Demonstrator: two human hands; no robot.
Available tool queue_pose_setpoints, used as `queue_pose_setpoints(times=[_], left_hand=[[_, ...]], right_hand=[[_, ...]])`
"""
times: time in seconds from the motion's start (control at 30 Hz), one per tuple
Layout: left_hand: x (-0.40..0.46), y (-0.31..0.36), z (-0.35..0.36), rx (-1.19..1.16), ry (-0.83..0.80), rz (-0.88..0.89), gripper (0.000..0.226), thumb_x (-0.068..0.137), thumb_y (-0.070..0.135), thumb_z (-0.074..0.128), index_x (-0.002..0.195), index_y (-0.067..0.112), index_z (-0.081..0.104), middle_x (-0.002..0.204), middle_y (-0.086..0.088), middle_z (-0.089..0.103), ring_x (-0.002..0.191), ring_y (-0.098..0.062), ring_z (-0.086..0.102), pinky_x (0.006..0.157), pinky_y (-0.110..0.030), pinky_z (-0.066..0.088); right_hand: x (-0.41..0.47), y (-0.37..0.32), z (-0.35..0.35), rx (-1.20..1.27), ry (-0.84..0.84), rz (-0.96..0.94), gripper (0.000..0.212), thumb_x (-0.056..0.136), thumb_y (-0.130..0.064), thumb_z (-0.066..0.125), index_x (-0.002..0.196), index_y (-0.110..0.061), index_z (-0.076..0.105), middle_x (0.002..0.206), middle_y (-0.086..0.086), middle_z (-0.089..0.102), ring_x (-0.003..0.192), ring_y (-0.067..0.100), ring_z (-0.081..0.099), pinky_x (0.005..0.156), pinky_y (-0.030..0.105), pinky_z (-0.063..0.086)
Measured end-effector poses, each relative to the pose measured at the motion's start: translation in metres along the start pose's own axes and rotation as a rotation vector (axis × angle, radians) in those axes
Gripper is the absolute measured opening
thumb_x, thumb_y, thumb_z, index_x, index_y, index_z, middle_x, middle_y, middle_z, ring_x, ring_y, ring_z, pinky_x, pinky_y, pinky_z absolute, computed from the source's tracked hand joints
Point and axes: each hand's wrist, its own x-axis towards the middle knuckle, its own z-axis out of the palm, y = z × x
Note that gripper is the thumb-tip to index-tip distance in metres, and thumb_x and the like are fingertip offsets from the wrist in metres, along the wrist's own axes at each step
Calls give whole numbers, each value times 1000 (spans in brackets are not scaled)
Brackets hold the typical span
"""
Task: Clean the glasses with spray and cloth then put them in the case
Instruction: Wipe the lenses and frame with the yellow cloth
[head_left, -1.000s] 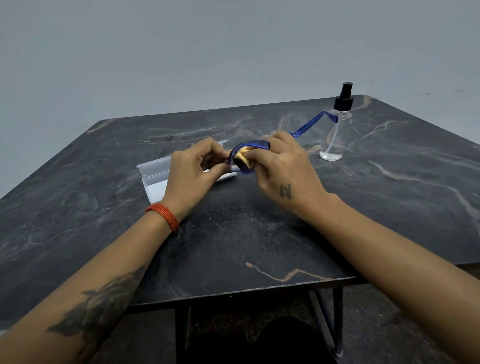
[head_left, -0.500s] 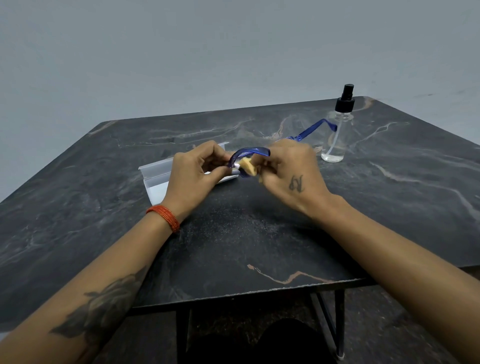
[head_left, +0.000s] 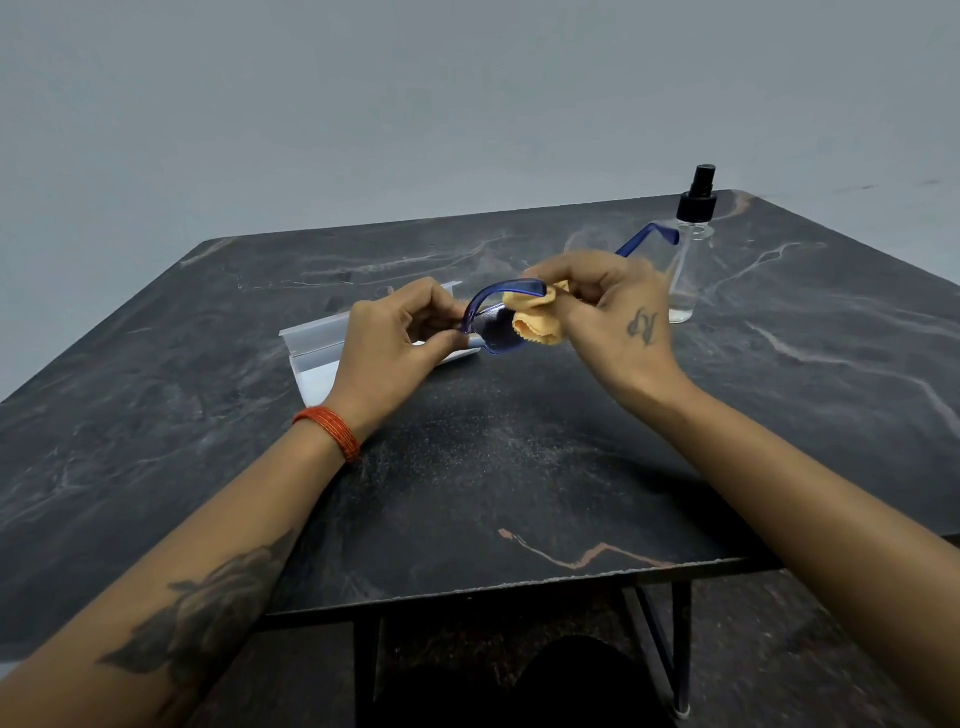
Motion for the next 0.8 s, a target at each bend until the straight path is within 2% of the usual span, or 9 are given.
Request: queue_pose_setpoints(times=[0.1,0.2,0.23,0.27,0.4,0.5,0.6,0.73,0.8], left_hand=[[0,-1,0,-5,-2,-5,22,73,-2,72,78,16,59,78,14,62,71,8,61,70,-8,48],[0,-2,0,-3,-6,-2,25,72,0,73,77,20,59,78,14,63,71,6,62,71,-10,49],[0,-2,0,-1,-7,-1,23,72,0,73,78,18,60,78,14,63,71,6,62,71,-10,49],[0,-2,0,0,-7,-1,22,72,0,73,78,16,60,78,15,63,71,7,62,71,-9,49],[1,-2,1,-1,-8,-4,22,72,-1,73,78,15,60,78,15,62,71,9,61,70,-7,48],[0,-1,1,-8,-20,-9,22,72,-2,73,77,15,60,76,14,62,68,9,61,68,-7,47],[0,-2,1,-12,-20,-13,25,72,-2,73,76,19,59,75,12,63,67,8,60,68,-7,46],[0,-1,1,-12,-6,-8,21,71,-1,73,77,14,60,77,6,65,71,6,62,70,-8,48],[0,0,1,-11,0,0,20,71,-1,73,77,13,60,77,6,64,71,6,62,70,-8,48]], right_hand=[[-1,-2,1,56,-38,70,26,74,3,60,72,-19,74,79,-1,72,72,12,65,64,33,55],[-2,-5,-1,162,-88,121,10,66,-22,63,68,-21,73,89,-1,71,87,10,63,73,30,51],[-1,-4,-1,151,-110,121,5,66,-24,68,67,-21,72,95,-1,68,92,10,62,75,29,49],[-2,-3,-1,126,-128,111,4,69,-21,74,66,-23,71,101,-1,65,96,10,61,77,28,49],[-2,2,2,-27,-133,39,37,72,-3,75,70,-36,58,102,1,63,93,17,64,81,32,56],[-2,3,2,-157,-95,-53,35,77,3,69,86,-27,53,90,-6,65,86,12,66,76,30,57],[-4,5,4,-322,-11,-212,34,78,0,70,104,-18,57,88,-4,69,81,12,66,71,34,57],[-5,10,7,-451,10,-350,18,76,-3,70,91,-12,67,80,3,68,74,21,61,67,38,53],[-7,12,9,-460,-20,-418,20,71,3,69,86,-9,70,86,5,67,76,19,60,72,21,46]])
